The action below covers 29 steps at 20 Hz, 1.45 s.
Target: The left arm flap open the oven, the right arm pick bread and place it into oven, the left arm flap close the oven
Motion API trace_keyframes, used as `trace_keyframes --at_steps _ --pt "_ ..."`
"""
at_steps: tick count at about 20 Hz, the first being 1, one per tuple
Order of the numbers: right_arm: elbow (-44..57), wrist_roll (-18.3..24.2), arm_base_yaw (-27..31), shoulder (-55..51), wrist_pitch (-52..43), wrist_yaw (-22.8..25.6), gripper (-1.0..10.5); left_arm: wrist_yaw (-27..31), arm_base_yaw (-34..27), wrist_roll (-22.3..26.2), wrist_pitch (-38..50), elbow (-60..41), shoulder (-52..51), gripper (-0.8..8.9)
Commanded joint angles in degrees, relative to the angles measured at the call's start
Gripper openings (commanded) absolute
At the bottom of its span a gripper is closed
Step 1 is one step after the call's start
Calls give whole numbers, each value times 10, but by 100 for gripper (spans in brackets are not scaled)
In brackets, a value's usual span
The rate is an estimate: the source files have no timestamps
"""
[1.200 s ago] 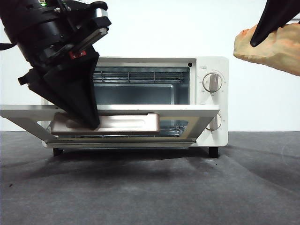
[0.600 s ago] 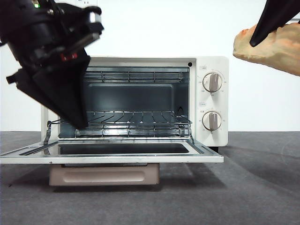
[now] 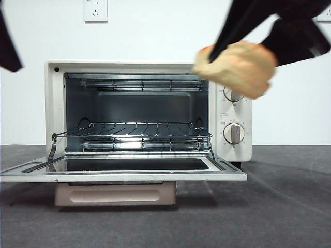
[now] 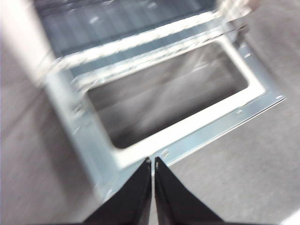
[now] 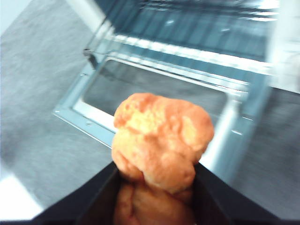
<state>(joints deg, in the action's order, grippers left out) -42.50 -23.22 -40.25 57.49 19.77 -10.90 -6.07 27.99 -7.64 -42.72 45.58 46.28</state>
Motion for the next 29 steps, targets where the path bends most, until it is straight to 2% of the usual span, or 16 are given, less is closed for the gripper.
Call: trace_keyframes --at_steps 1,9,13,17,23,26,29 --pt "-29 -19 -22 55 -30 -2 195 1 -8 -4 -19 -12 -44 15" --pt "-177 -34 -50 273 -78 26 195 1 -14 -3 -111 -18 -159 15" --pt "-228 -55 -50 351 -119 78 195 1 -14 0 -122 -18 -176 15" --pt "-233 -96 -50 389 -185 125 195 1 -14 6 -122 -18 -177 16" --pt "-233 -122 -50 420 -228 209 196 1 -14 10 -134 -18 -177 16" --pt "-233 -125 -50 430 -236 224 277 1 -14 10 -134 -18 -177 15" --pt "-233 -126 -50 433 -235 229 283 1 -14 10 -134 -18 -177 15"
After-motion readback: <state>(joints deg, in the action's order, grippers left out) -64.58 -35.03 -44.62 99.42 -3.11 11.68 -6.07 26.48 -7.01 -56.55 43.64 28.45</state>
